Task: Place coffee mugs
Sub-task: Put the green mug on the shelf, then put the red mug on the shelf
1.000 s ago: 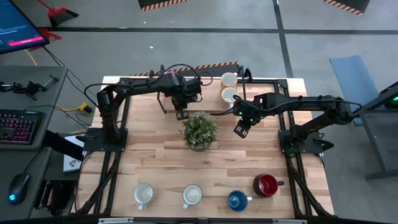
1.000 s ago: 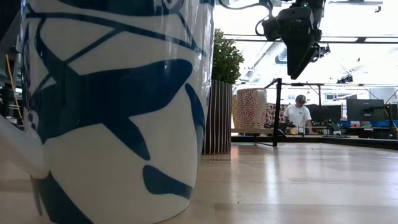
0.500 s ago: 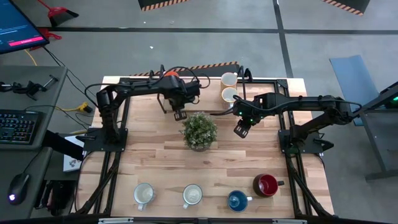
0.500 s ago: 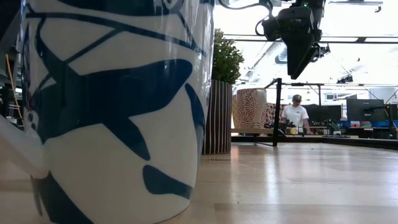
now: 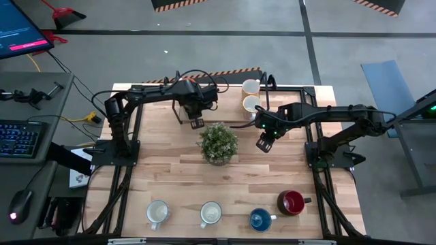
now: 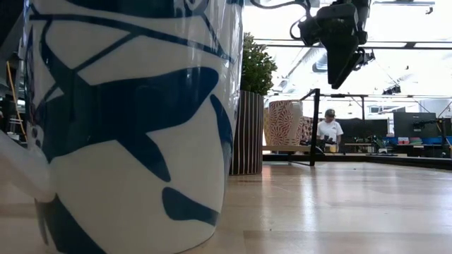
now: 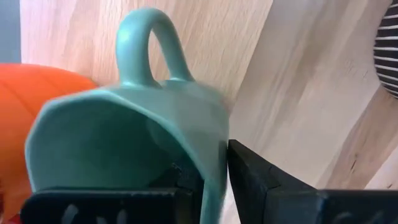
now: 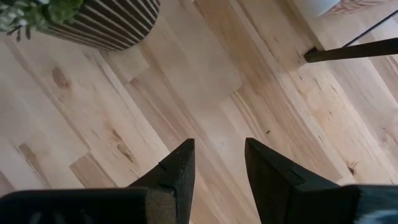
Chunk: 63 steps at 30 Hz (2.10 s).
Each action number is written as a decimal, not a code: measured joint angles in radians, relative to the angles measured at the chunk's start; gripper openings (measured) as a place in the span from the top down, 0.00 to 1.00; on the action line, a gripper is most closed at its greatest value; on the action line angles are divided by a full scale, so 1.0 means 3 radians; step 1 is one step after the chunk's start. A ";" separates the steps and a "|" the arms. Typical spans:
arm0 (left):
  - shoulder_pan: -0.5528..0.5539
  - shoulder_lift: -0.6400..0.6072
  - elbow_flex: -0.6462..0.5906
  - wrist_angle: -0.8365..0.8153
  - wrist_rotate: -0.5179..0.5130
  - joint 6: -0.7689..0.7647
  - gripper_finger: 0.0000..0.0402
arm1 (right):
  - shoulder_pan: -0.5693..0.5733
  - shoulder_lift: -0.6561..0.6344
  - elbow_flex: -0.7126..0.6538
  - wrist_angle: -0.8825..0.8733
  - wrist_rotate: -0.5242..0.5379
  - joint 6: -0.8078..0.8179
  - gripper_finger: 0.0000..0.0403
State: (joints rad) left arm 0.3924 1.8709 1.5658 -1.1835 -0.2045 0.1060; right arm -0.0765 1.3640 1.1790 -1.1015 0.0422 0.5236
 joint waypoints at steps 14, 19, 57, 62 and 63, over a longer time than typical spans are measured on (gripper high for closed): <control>0.0022 -0.0243 0.0000 -0.0010 -0.0033 0.0001 0.85 | 0.0112 0.0000 0.0000 0.0001 -0.0001 0.0001 0.70; 0.0011 -0.0604 0.0000 -0.0047 -0.0054 -0.0073 0.85 | 0.0112 0.0000 0.0000 0.0003 -0.0001 0.0001 0.70; -0.3263 -0.1921 -0.1112 0.0407 0.1109 -0.3607 0.85 | 0.0112 -0.0001 0.0000 -0.0071 -0.0038 -0.0202 0.70; -0.3577 -0.1715 -0.1199 0.0883 0.1082 -0.3813 0.85 | 0.0111 -0.0001 0.0000 -0.0072 0.0111 -0.0203 0.70; -0.3634 -0.1657 -0.1201 0.0859 0.1079 -0.3850 0.85 | 0.0111 -0.0001 0.0000 -0.0071 0.0113 -0.0203 0.70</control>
State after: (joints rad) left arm -0.6977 1.3740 1.2056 -0.9260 0.1191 -1.0489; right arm -0.0433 1.3636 1.1790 -1.1229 0.0759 0.4628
